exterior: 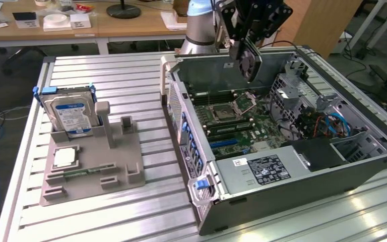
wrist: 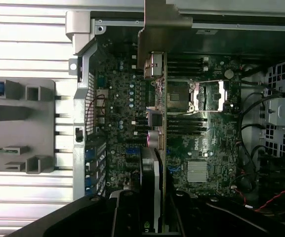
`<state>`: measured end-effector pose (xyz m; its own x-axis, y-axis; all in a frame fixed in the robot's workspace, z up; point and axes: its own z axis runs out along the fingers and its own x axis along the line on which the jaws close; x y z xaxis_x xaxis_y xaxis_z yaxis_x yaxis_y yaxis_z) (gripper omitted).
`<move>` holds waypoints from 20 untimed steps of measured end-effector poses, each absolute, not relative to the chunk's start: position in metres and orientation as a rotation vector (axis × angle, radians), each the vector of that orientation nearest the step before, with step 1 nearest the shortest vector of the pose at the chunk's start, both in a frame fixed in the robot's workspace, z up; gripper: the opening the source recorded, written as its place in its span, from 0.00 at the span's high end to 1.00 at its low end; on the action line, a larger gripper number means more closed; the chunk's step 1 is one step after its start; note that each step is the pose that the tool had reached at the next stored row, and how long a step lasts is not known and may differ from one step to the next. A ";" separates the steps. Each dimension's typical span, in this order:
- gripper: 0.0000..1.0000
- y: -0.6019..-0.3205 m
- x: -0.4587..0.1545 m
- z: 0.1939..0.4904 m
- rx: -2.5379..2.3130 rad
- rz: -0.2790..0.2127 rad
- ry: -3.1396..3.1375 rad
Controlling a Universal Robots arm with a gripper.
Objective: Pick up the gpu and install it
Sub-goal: 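Pick up the gpu and move the gpu toward the slot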
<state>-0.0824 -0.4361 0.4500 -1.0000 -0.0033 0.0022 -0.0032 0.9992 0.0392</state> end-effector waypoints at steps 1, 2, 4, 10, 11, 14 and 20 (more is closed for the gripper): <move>0.72 -0.436 -0.080 0.450 0.005 -0.062 -3.139; 0.72 -0.436 -0.078 0.450 0.005 -0.062 -3.139; 0.72 -0.436 -0.072 0.450 0.005 -0.062 -3.139; 0.72 -0.436 -0.057 0.450 0.005 -0.062 -3.139; 0.72 -0.436 -0.054 0.450 0.005 -0.062 -3.139; 0.72 -0.436 -0.052 0.449 0.005 -0.062 -3.139; 0.72 -0.436 -0.052 0.449 0.005 -0.062 -3.139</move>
<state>-0.0518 -0.4359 0.4495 -1.0000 -0.0034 0.0021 -0.0033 0.9992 0.0392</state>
